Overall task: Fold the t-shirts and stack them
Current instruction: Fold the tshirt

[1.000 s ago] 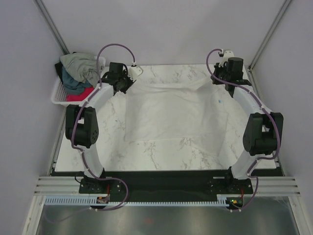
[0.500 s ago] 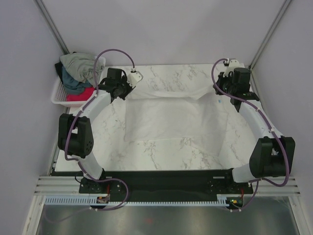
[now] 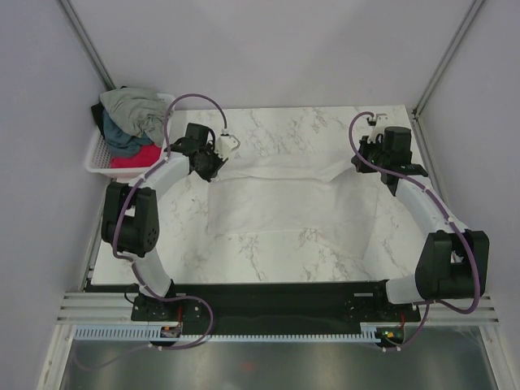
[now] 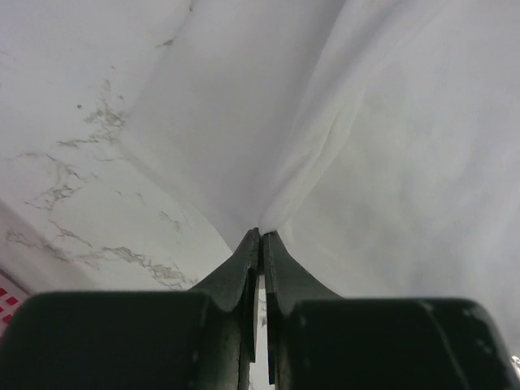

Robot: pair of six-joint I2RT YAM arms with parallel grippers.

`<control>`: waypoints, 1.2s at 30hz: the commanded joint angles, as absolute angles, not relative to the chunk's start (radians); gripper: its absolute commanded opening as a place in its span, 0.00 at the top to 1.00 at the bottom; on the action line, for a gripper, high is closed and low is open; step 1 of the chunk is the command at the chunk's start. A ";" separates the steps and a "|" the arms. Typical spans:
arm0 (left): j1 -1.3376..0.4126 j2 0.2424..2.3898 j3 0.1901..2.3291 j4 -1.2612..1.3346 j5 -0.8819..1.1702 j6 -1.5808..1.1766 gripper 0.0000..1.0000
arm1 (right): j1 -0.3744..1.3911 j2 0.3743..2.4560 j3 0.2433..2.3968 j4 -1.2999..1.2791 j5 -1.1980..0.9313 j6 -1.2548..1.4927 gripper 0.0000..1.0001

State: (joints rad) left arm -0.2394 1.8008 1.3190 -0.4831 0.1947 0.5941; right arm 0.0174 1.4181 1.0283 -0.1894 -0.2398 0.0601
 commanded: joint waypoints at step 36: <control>-0.301 1.718 1.243 -0.532 0.264 0.466 0.00 | 0.015 1.470 1.029 -0.152 -0.279 0.066 1.00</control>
State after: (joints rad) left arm -0.3050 1.7409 1.2713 -0.5236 0.2134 0.5491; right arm 0.0174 1.4635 1.0206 -0.1673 -0.2577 0.0666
